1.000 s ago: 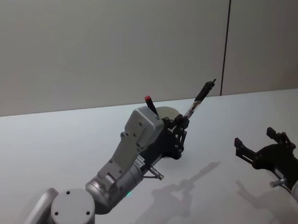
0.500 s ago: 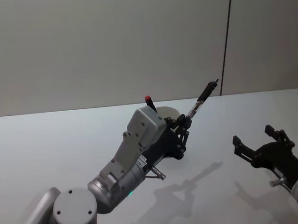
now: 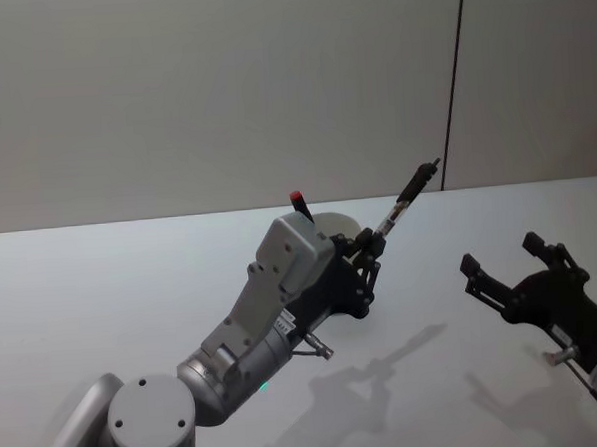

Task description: Place the pen into the pen holder.

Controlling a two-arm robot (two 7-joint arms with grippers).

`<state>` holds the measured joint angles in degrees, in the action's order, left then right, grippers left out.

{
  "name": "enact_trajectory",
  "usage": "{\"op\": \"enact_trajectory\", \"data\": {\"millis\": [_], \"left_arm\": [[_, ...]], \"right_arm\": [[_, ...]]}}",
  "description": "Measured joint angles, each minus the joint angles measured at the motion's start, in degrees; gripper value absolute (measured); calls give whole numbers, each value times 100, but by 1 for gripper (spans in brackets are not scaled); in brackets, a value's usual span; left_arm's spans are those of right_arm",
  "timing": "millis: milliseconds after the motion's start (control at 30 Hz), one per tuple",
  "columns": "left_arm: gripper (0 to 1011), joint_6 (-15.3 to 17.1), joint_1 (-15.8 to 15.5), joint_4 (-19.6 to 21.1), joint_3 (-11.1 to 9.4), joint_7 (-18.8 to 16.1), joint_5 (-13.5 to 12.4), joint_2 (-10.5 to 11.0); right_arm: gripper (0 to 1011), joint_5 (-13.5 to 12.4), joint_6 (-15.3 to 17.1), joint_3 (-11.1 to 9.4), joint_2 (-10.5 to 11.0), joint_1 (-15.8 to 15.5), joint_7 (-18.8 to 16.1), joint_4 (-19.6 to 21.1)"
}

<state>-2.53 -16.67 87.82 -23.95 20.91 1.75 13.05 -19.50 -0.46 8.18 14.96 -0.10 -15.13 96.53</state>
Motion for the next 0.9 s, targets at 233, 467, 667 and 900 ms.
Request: {"op": "enact_trajectory", "data": {"millis": [233,467,667,900], "left_arm": [[126,-1,-3,-4,0,3,0,-3],[126,-1,-4,-6,0,4,0,-5],[126,-1,-4,-7,0,4,1,-5],[126,0,-4,-7,0,3,1,-5]], "right_arm": [[1002,-479,-174,-46,12,13,-313,-51],[1002,-1137,-293,-99,11,104,-782,-226],[1002,-1685,-310,-121,-20,251,-1225,-464],[1001,-2252,-273,-118,-90,488,-1712,-821]]}}
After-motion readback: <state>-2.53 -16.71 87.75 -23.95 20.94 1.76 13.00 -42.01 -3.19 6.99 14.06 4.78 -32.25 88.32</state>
